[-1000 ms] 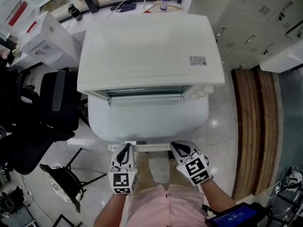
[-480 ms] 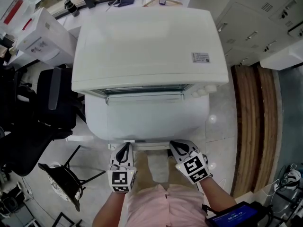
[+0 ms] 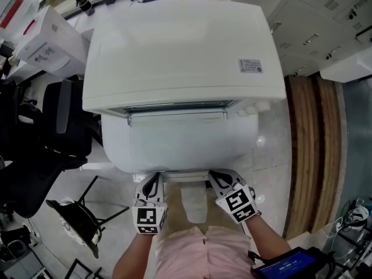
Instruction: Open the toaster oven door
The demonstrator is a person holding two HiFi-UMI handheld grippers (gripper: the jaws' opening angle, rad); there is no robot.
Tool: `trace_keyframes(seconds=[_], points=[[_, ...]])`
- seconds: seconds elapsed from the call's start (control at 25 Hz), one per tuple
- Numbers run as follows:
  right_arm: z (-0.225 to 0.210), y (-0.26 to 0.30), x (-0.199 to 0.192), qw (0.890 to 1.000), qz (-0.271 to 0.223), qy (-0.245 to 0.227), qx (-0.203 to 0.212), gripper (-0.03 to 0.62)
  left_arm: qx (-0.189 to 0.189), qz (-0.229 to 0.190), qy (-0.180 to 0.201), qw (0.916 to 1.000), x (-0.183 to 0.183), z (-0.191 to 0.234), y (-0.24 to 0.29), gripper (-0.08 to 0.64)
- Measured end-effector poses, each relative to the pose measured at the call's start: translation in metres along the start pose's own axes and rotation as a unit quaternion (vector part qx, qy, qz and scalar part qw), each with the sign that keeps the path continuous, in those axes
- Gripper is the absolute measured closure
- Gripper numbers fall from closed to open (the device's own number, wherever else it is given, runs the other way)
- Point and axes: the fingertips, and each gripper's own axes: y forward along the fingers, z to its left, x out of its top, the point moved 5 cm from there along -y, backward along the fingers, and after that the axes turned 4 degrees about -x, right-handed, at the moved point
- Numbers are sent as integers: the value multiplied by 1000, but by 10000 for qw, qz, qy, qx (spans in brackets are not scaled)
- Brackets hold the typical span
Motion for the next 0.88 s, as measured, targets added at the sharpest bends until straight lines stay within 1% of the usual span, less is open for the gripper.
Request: trace_keyframes(seconds=[0.52,0.68,0.88], points=[[-4,16,-12,10000,86,42,-20,592,-113,145,56,9998,-15,4,12,548],[-4,17,-12,10000,38,69,-10,592,-165,121,104,9997,-15,5,13,548],[-2,18,-13,10000,37,61,-34,592,-179,120,68,9997,-15,5,11,548]])
